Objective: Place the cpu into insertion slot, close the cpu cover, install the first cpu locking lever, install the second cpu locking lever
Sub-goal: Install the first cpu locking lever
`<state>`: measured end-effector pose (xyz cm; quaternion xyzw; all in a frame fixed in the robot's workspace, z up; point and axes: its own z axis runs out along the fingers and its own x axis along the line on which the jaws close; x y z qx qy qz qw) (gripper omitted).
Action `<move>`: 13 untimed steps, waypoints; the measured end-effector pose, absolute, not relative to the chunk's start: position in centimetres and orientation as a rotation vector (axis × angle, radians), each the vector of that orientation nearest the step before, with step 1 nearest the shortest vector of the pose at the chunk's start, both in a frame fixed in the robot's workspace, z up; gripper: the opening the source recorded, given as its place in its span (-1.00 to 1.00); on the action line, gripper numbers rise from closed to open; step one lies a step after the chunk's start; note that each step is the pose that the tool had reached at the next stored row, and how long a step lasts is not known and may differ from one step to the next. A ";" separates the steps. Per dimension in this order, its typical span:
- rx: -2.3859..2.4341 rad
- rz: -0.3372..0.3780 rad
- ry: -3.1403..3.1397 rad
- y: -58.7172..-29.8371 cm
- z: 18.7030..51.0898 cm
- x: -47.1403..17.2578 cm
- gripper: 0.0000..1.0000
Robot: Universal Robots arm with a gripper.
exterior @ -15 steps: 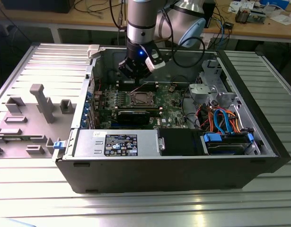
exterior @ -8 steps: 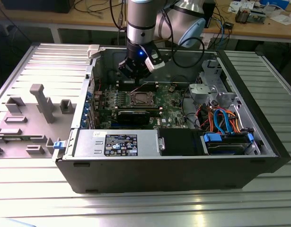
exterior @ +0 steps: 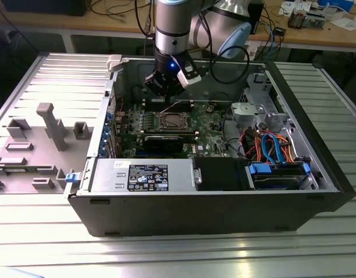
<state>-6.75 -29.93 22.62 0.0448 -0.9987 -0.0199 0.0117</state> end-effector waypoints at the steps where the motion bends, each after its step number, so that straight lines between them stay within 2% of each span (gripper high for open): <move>1: 0.140 -0.062 -3.114 -29.9 22.6 -6.8 -0.79; 13: 0.140 -0.062 -3.114 -29.9 21.8 -6.2 -0.79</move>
